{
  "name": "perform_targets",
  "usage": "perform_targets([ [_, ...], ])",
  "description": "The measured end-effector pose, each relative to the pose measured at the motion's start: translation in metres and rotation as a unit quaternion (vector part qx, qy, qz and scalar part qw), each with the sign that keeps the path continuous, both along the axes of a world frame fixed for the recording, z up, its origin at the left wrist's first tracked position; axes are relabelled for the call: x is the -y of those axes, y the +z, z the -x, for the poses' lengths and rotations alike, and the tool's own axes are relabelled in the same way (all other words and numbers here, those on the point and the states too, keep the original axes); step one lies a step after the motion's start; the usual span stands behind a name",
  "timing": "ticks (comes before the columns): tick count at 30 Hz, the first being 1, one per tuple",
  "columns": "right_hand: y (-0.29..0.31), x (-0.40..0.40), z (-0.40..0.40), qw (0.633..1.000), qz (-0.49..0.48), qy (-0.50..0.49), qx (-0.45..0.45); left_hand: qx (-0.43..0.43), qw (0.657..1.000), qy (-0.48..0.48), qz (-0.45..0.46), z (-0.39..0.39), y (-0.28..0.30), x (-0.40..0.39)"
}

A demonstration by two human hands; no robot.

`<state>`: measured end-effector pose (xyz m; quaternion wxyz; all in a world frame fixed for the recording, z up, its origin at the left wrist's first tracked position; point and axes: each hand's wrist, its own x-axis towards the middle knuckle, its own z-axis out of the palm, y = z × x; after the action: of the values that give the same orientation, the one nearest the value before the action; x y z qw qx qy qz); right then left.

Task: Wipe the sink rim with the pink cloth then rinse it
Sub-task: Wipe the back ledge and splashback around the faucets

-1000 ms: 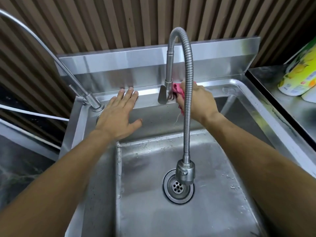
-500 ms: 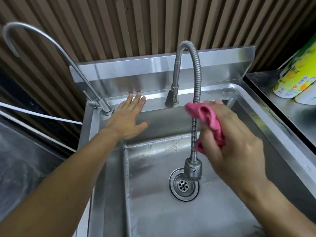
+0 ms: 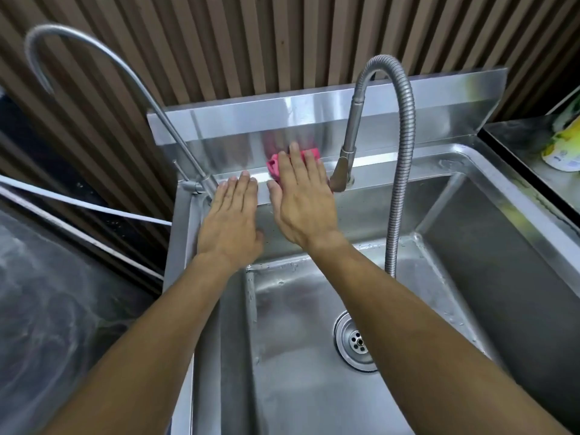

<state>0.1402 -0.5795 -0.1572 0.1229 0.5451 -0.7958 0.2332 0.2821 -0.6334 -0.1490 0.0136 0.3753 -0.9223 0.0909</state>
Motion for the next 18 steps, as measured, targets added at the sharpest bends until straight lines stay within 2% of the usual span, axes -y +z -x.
perform_targets([
  [4, 0.005, -0.003, -0.011, 0.996, -0.048, -0.044, 0.054, -0.008, 1.000, -0.016, -0.017, 0.000, 0.000, 0.002],
  [6, 0.010, 0.003, -0.010, 0.994, -0.064, -0.072, 0.048, -0.011, 0.999, -0.020, -0.023, -0.002, 0.001, 0.002],
  [8, 0.013, 0.006, -0.017, 0.992, -0.061, -0.102, 0.034, -0.016, 0.999, -0.022, -0.024, -0.002, 0.001, 0.003],
  [11, 0.009, 0.003, -0.040, 0.988, -0.032, -0.133, 0.077, -0.024, 0.999, -0.010, -0.019, -0.002, -0.002, 0.003],
  [15, 0.008, 0.004, -0.015, 0.995, -0.064, -0.064, 0.030, -0.004, 1.000, -0.006, -0.027, -0.001, 0.002, 0.000],
  [18, 0.015, 0.012, -0.009, 0.989, -0.079, -0.121, 0.016, 0.012, 1.000, -0.010, -0.023, 0.000, 0.004, 0.000],
])
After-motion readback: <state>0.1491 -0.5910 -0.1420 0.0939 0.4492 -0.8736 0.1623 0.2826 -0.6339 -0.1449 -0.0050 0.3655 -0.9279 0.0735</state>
